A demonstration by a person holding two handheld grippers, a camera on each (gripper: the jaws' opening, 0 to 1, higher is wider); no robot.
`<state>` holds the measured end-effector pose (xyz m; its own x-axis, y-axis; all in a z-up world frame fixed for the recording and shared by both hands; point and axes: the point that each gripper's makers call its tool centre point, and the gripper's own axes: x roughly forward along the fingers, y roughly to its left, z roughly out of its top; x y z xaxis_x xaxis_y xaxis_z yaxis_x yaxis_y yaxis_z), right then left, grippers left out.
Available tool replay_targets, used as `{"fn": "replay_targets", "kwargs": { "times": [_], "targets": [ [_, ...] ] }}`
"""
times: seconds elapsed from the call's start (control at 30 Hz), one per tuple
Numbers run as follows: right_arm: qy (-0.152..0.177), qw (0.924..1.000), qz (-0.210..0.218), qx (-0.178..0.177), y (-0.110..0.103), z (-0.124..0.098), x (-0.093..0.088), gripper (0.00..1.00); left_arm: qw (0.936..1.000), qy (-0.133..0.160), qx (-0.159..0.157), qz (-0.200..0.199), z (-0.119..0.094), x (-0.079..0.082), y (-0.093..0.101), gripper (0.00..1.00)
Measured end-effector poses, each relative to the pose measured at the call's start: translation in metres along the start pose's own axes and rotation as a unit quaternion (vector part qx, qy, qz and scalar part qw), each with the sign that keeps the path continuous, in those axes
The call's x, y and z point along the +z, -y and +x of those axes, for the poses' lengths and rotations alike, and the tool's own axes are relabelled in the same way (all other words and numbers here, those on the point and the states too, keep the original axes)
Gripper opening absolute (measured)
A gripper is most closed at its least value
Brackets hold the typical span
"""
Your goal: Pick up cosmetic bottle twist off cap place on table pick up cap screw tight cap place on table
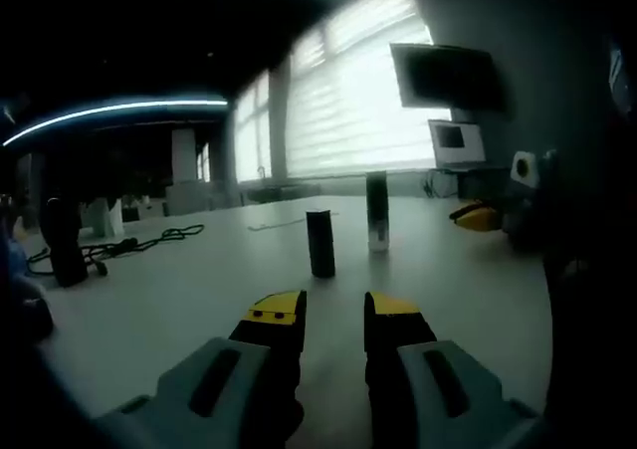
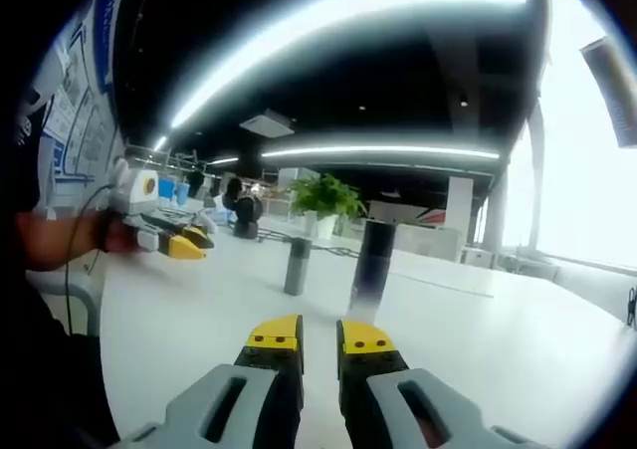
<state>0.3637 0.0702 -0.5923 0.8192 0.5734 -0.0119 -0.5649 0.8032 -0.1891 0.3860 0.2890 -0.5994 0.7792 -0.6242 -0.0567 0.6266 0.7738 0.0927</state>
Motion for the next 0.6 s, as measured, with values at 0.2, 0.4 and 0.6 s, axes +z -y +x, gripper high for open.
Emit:
{"fn": "replay_targets", "kwargs": {
  "times": [0.2,0.4,0.6],
  "targets": [
    [0.001,1.0,0.005,0.005,-0.002,0.0,0.0,0.07,0.9999,-0.006,-0.004,0.011,0.008,0.003,0.001,0.16],
    [0.001,1.0,0.002,0.002,-0.002,-0.001,0.001,0.07,0.9997,-0.018,-0.015,0.003,0.03,0.005,-0.007,0.18],
    [0.002,1.0,0.005,0.001,-0.002,-0.001,0.001,0.07,0.9989,-0.02,-0.03,-0.03,0.054,0.007,-0.013,0.2]
  ]
}}
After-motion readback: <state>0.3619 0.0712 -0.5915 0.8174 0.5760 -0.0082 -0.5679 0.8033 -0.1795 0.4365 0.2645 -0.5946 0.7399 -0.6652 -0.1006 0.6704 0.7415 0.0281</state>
